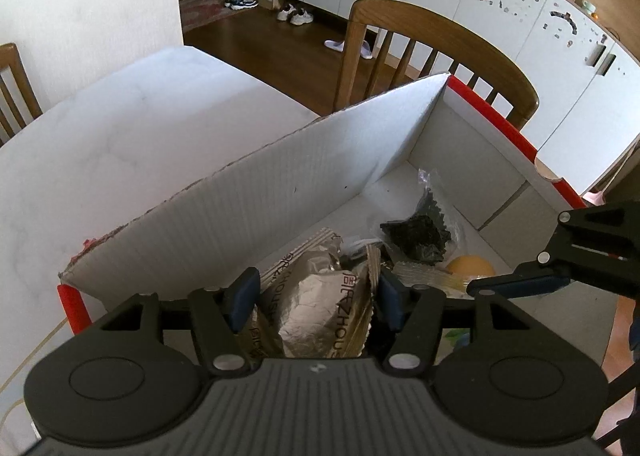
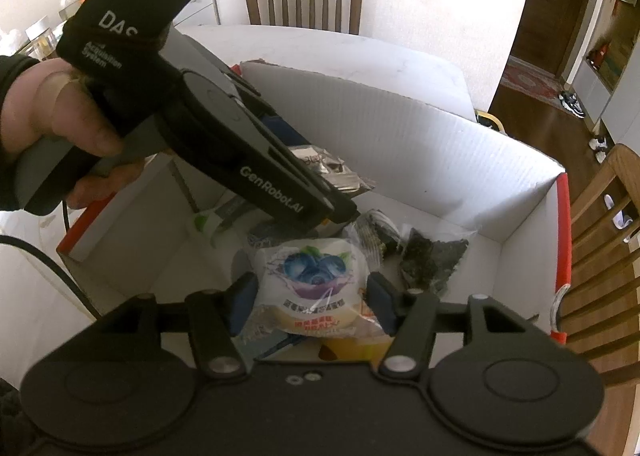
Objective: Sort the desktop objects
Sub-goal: 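Lower both packets into the red box and open both grippers, then lift both open grippers out of the red box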
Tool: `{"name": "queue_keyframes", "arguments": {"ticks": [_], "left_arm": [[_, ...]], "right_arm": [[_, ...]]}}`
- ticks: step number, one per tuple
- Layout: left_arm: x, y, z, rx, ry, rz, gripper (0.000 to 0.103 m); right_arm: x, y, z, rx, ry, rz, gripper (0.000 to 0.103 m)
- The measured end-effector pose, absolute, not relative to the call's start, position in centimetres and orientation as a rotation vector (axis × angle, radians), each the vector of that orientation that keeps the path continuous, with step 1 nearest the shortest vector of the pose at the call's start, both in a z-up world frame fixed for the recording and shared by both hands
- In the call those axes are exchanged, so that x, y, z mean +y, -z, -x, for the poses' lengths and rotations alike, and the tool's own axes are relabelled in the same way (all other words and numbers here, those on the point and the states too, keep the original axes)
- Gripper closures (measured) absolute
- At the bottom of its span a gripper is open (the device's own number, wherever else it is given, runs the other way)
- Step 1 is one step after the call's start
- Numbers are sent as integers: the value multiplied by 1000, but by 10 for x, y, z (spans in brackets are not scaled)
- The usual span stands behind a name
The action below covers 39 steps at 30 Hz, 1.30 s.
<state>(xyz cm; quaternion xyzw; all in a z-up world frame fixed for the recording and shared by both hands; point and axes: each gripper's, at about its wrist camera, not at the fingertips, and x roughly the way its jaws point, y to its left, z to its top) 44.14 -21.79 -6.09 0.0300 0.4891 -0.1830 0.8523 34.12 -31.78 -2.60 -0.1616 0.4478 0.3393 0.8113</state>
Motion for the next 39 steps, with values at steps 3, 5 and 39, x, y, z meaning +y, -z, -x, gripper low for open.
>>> {"name": "queue_keyframes", "arguments": {"ticks": [3, 5, 39], "left_arm": [[-215, 62, -442, 1035, 372, -48, 35], [-213, 60, -441, 1028, 370, -36, 27], [-212, 20, -394, 898, 373, -19, 21]], "right_arm": [[-317, 27, -342, 954, -725, 342, 38], [-318, 26, -340, 949, -725, 342, 35], [-341, -10, -317, 865, -694, 224, 12]]}}
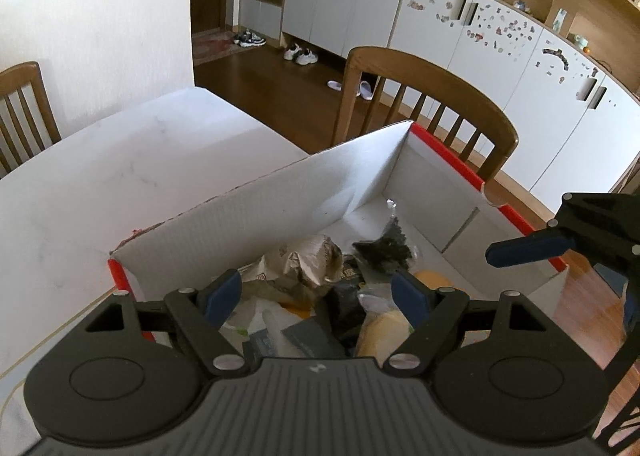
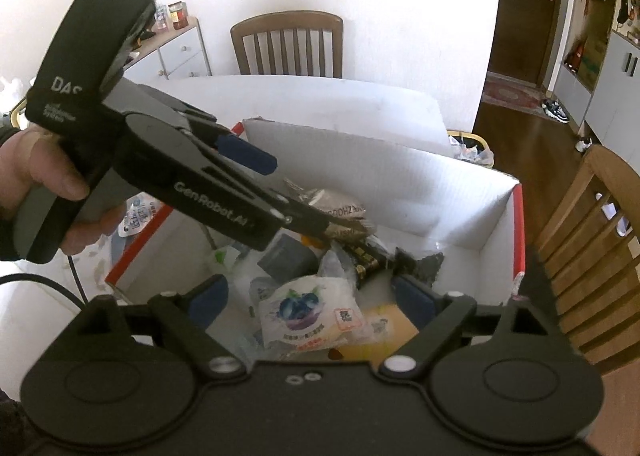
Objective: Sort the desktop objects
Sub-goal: 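Lift both open grippers out of the red box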
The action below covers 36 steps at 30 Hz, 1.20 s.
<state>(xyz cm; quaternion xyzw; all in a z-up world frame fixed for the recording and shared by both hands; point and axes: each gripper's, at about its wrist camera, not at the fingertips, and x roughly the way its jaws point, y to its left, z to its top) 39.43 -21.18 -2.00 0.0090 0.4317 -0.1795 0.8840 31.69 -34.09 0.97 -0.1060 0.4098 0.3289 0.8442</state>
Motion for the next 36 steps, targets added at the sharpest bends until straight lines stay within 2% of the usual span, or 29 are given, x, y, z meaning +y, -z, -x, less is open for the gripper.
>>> {"name": "queue_keyframes", "arguments": {"ticks": [11, 17, 19, 20, 36], "left_arm": [[-204, 1, -355, 839, 373, 6, 21], [-194, -7, -332, 808, 382, 37, 14], [-192, -9, -325, 798, 389, 46, 3], [-190, -9, -322, 791, 392, 49, 0], [-164, -10, -273, 738, 463, 74, 0]], "right_arm": [[-357, -24, -301, 825, -660, 175, 8], [-366, -34, -287, 786, -675, 144, 0], [-367, -36, -283, 781, -663, 132, 0], [-368, -37, -282, 780, -658, 126, 0], [-356, -48, -253, 742, -565, 53, 0]]}}
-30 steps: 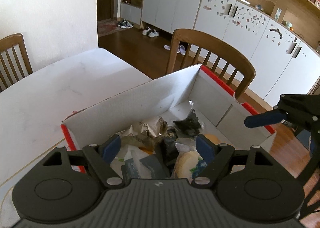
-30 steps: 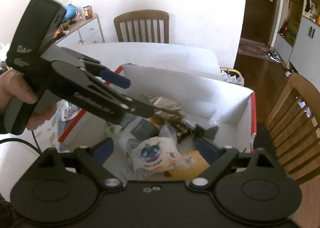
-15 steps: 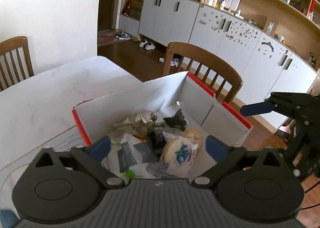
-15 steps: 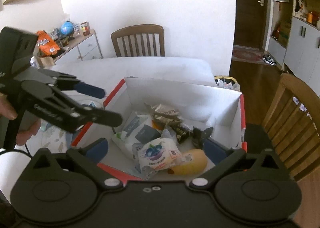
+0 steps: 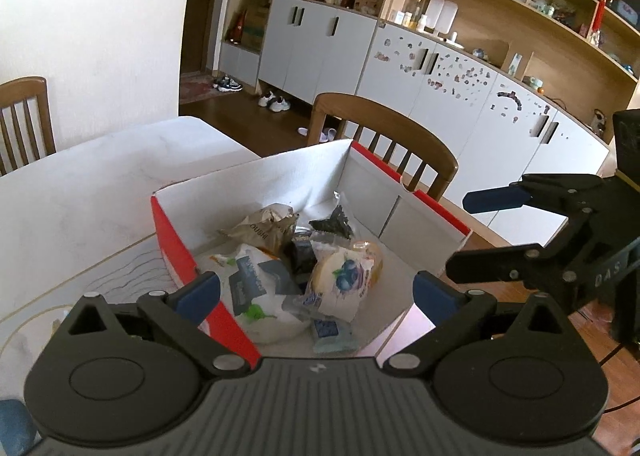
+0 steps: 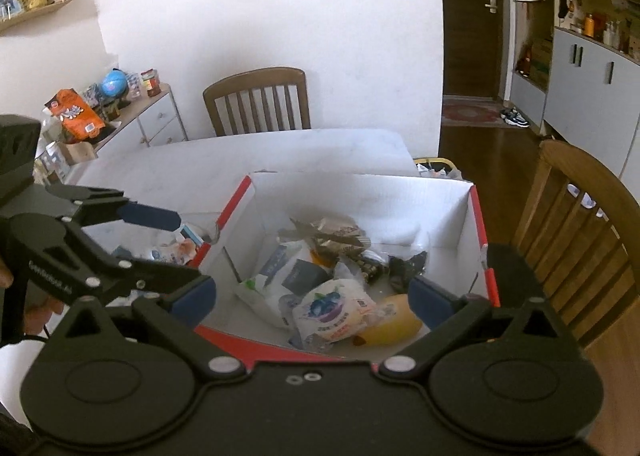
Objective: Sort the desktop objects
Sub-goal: 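Lift both open grippers out of the red box, then move both open grippers back over the white sausage packet and teal strip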
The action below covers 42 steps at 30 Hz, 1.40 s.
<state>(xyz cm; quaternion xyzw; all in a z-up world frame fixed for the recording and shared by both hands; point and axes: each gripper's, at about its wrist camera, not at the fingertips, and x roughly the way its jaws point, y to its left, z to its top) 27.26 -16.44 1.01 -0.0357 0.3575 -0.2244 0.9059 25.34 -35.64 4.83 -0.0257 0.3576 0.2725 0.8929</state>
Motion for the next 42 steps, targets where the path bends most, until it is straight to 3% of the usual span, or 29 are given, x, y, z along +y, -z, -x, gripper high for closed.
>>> {"name": "queue_keyframes", "arguments": {"ticks": [19, 42], "left_arm": [[-79, -14, -220, 697, 390, 73, 0], [30, 21, -168, 730, 313, 49, 0]], "right_arm": [[-272, -51, -223, 720, -575, 47, 0], [-153, -37, -208, 747, -630, 61, 0]]}}
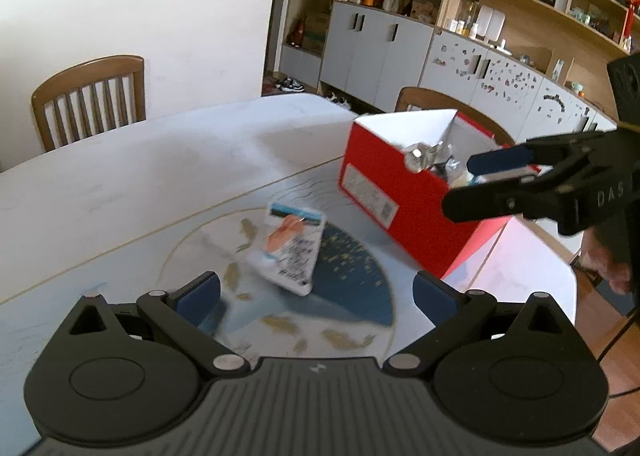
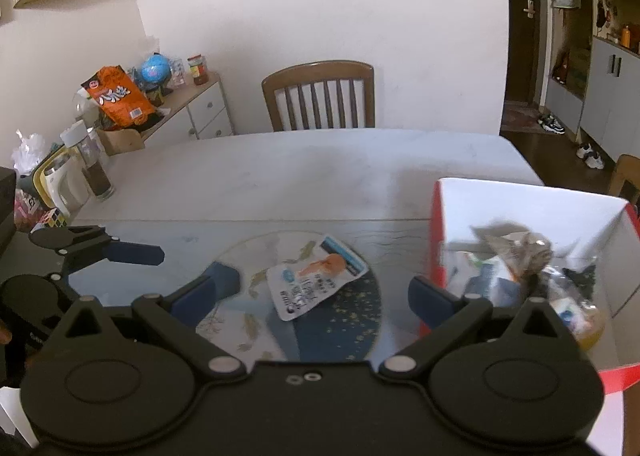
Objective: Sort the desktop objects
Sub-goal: 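Move both open grippers back over the white sausage packet and teal strip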
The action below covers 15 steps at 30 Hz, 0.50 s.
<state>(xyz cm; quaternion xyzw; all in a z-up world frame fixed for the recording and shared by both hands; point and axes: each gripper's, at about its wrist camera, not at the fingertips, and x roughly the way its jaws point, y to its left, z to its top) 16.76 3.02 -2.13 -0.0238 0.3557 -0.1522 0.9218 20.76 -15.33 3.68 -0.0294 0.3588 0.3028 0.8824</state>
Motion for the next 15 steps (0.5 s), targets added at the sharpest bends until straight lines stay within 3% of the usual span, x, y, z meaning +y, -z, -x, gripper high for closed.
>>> {"name": "queue_keyframes", "arguments": {"ticks": [15], "left_arm": [[78, 62, -164, 816, 281, 5, 0]], "right_arm": [[-95, -6, -224, 811, -608, 116, 0]]}}
